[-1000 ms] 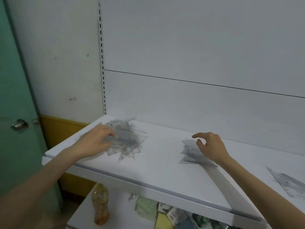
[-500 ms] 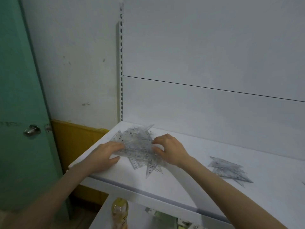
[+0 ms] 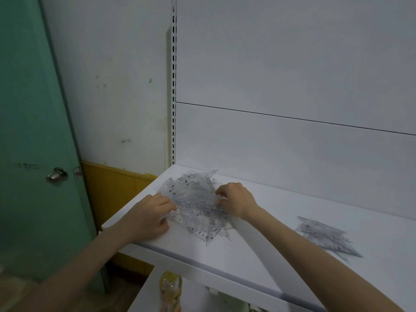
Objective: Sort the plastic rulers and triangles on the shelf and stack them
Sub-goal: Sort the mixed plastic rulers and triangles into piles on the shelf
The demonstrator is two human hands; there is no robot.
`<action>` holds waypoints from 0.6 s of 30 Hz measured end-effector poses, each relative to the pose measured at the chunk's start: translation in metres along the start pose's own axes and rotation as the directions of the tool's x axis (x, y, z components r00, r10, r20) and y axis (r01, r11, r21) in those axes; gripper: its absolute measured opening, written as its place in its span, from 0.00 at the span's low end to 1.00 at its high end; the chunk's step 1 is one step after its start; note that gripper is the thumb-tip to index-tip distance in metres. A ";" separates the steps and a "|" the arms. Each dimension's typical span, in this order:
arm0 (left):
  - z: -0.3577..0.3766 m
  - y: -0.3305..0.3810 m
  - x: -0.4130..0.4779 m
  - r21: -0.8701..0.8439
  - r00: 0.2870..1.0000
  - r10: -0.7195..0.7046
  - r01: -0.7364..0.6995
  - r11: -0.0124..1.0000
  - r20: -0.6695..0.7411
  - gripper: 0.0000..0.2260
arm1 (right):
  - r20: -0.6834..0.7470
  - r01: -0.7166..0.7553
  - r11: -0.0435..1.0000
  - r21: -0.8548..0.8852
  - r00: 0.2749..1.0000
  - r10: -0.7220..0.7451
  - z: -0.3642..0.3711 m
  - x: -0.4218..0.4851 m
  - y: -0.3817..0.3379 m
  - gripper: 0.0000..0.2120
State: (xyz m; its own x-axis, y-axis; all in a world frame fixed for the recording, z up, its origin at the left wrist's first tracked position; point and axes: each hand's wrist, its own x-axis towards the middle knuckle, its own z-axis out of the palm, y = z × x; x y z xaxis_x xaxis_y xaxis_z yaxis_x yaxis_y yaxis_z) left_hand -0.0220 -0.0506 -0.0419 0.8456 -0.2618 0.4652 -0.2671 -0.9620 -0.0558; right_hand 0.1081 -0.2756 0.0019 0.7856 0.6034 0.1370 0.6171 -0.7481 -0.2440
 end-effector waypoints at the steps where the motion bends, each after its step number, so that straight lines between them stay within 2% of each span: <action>1: 0.002 0.000 -0.001 -0.007 1.000 -0.011 0.011 1.000 0.003 0.12 | 0.025 -0.011 1.000 0.003 1.000 0.011 -0.001 0.001 0.002 0.17; 5: 0.005 0.000 -0.001 0.002 1.000 -0.019 0.019 1.000 0.018 0.09 | 0.081 -0.071 0.991 0.112 0.995 0.062 -0.010 0.002 0.010 0.17; 8: 0.002 0.002 0.000 0.007 1.000 0.009 -0.009 1.000 0.005 0.14 | 0.087 -0.176 0.962 0.207 0.983 0.161 -0.017 -0.005 0.017 0.12; 13: -0.004 0.008 0.002 -0.031 0.996 0.047 -0.050 0.998 -0.071 0.18 | 0.071 -0.316 0.908 0.275 0.949 0.308 -0.025 -0.014 0.036 0.13; 16: -0.013 0.017 0.006 -0.063 0.999 0.019 -0.022 0.998 -0.050 0.17 | 0.123 -0.386 0.866 0.319 0.923 0.365 -0.035 -0.024 0.050 0.11; 18: -0.020 0.025 0.008 -0.106 0.999 -0.031 0.029 0.994 -0.019 0.20 | 0.112 -0.419 0.841 0.343 0.907 0.406 -0.043 -0.033 0.059 0.11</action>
State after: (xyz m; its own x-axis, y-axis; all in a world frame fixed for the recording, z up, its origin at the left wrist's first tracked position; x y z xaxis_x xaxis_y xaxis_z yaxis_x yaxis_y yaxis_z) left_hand -0.0312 -0.0748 -0.0221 0.8445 -0.2304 0.4835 -0.2902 -0.9556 0.0516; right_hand 0.1199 -0.3514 0.0242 0.9581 0.2741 -0.0826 0.1741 -0.7868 -0.5921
